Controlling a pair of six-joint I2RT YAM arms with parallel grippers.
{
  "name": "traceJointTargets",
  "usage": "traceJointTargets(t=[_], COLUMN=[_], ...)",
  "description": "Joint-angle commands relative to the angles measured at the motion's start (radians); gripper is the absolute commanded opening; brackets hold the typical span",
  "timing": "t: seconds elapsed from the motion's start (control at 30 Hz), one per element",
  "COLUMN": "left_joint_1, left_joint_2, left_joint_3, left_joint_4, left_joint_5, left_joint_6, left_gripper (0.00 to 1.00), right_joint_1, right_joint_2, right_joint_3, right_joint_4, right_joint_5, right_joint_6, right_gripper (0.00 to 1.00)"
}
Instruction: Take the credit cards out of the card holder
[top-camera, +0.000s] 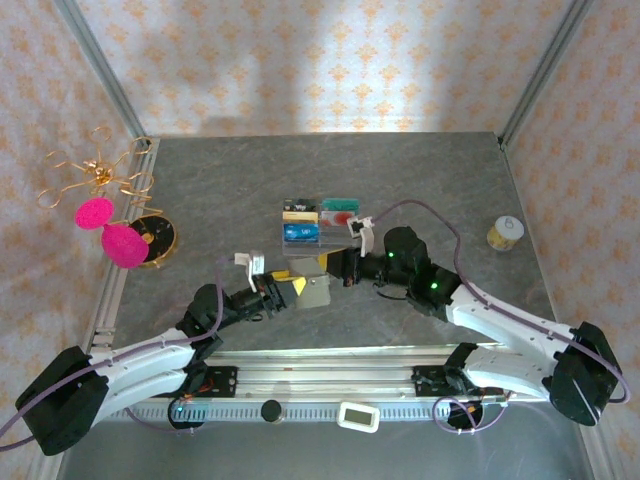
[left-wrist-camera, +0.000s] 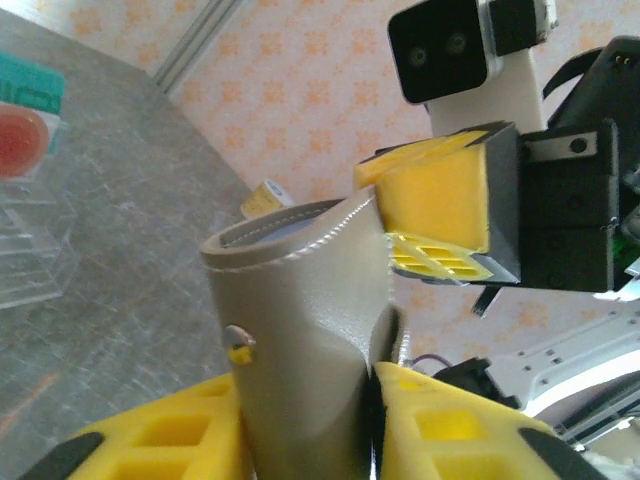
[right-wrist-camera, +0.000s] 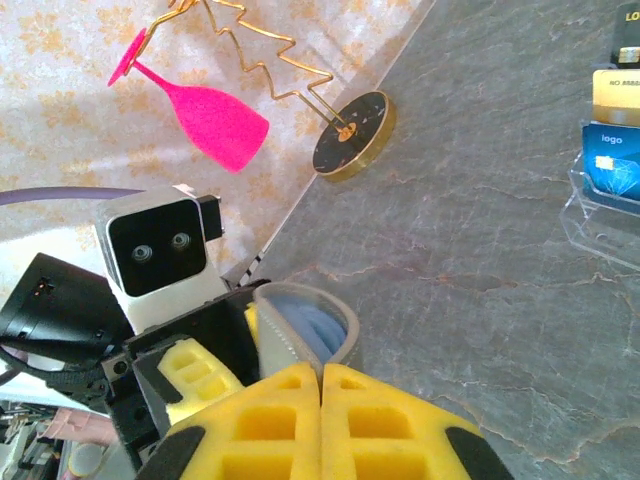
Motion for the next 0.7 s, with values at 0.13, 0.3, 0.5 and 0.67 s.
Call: traceJointTargets(t=[0.13, 0.3, 0.5, 0.67], left_joint_1=[-0.028, -0.055, -0.079, -0.082], left_joint_2=[0.0, -0.024, -0.027, -0.002], left_joint_3=[0.015, 0.112, 0.196, 0.24], left_joint_4=[0.063, -0.261, -0.505, -0.586], left_joint_5=[0.006, -0.189, -0.364, -0.413], left_joint_6=[-0.033, -0.014, -0.036, -0.068], left_gripper=[0.0, 0.0, 0.0, 0.0], right_joint_1=[-0.002, 0.01, 0.121, 0.183], right_joint_2=[0.051, 0.023, 0.045, 0.079], right_joint_3=[0.008, 0.041, 0.069, 0.092], right_joint_4=[-0.02, -0.199, -0.302, -0.282], right_joint_5=[0.124, 0.302, 0.462, 0.507], right_joint_6=[0.033, -0.027, -0.063, -0.089], right_gripper=[0.08, 0.47, 0.53, 0.57])
